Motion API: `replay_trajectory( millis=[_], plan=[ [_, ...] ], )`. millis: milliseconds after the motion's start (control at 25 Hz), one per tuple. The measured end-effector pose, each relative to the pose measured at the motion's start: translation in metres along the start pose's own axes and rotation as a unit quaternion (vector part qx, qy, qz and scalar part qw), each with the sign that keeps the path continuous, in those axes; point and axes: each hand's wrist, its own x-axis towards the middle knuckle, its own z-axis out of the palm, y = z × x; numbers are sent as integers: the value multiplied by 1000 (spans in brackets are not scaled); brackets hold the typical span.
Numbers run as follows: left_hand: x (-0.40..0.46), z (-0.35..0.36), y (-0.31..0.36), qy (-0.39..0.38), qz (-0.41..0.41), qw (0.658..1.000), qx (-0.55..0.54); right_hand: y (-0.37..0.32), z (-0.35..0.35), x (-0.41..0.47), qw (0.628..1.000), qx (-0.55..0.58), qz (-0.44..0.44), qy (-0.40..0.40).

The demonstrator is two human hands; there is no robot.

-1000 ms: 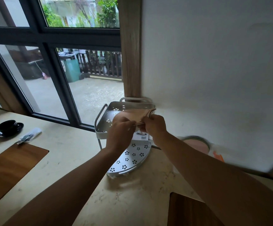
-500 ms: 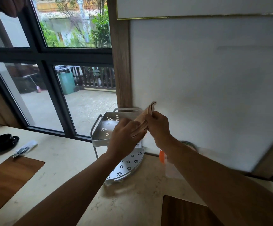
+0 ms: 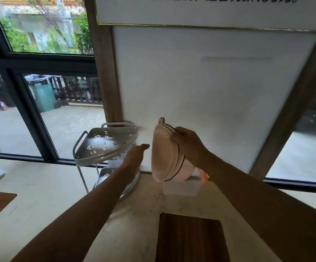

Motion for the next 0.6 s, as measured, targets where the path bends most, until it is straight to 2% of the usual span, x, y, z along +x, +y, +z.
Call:
replay_trajectory(
  millis=[160, 240, 440, 600],
  plan=[
    [-3, 21, -25, -89, -95, 981, -143, 16, -36, -19, 1000, 10, 15, -13],
    [0, 26, -37, -120, -103, 973, -168, 28, -49, -27, 1000, 1, 19, -13],
    [10, 46, -54, -139, -65, 983, -98, 66, -68, -31, 995, -86, 44, 14],
    [26, 59, -62, -89, -55, 994, -42, 99, -67, -22, 994, -95, 51, 21]
  ],
)
